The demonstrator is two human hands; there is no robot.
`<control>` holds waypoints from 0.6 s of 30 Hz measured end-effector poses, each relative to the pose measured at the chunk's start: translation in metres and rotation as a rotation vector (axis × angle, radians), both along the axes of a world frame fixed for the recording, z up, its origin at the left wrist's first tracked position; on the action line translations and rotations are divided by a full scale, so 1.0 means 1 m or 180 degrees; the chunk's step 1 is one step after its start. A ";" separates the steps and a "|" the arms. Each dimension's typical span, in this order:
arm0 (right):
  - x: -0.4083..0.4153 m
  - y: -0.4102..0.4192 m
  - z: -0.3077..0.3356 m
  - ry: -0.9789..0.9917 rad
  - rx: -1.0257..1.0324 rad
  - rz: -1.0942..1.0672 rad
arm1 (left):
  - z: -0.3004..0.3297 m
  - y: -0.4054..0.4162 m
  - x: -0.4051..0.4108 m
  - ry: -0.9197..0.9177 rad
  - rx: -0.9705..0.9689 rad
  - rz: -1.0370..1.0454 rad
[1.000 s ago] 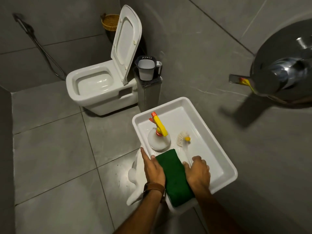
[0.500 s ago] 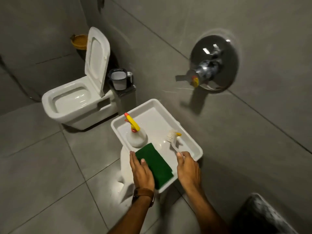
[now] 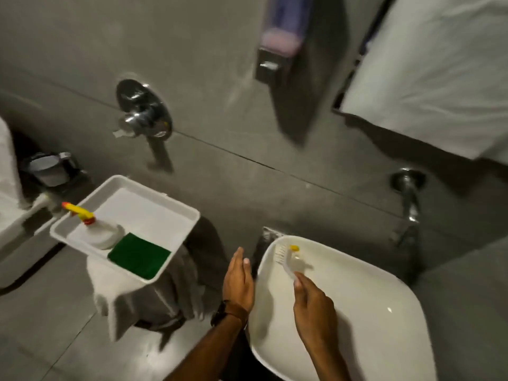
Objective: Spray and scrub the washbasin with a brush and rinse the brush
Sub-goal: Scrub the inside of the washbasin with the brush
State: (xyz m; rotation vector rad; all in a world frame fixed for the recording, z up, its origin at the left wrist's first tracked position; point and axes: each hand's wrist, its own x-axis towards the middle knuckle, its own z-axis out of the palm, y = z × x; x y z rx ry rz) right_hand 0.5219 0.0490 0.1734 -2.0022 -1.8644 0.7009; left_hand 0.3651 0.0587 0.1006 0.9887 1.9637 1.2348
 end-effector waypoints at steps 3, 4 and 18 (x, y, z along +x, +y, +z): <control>0.061 -0.027 0.005 0.0026 -0.0094 -0.0272 | 0.005 -0.011 0.034 0.0167 -0.0153 -0.0290; 0.080 -0.036 0.007 0.0008 -0.0085 -0.0351 | 0.005 -0.015 0.043 0.0241 -0.0193 -0.0364; 0.165 -0.122 -0.007 -0.1381 -0.1186 0.0014 | -0.019 -0.052 0.052 0.0633 -0.0499 -0.0615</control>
